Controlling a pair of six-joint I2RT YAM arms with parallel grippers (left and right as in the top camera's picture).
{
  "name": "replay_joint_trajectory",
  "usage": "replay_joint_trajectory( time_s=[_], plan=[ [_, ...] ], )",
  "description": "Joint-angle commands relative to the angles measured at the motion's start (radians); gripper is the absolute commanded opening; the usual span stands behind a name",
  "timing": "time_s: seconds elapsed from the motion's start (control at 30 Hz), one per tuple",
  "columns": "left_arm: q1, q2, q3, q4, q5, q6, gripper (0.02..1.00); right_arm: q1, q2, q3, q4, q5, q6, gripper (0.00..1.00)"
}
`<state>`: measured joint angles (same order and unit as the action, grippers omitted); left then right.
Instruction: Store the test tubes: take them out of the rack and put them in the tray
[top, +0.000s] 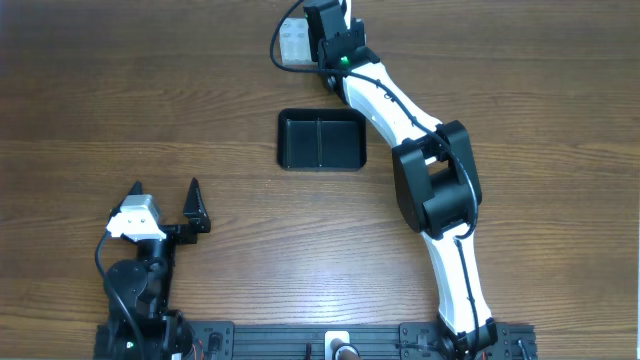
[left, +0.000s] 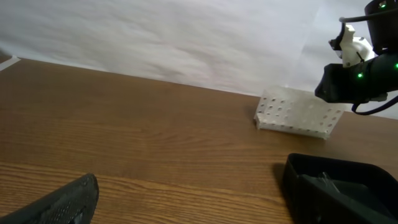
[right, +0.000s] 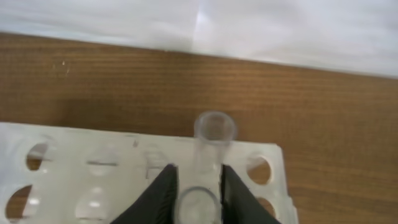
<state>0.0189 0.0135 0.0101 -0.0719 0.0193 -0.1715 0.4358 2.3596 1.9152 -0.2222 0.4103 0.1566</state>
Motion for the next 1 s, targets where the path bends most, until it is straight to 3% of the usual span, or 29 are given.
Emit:
replay_joint_trajectory(
  time_s=[0.03,1.0],
  plan=[
    [-0.004,-0.008,-0.004,-0.005,0.010,0.019,0.998,0.005,0.016,0.019,0.002,-0.001,0.000,0.154],
    [-0.004,-0.008,-0.004,-0.005,0.010,0.019,0.996,0.019,-0.122,0.023,-0.007,0.003,-0.006,0.082]
  ],
)
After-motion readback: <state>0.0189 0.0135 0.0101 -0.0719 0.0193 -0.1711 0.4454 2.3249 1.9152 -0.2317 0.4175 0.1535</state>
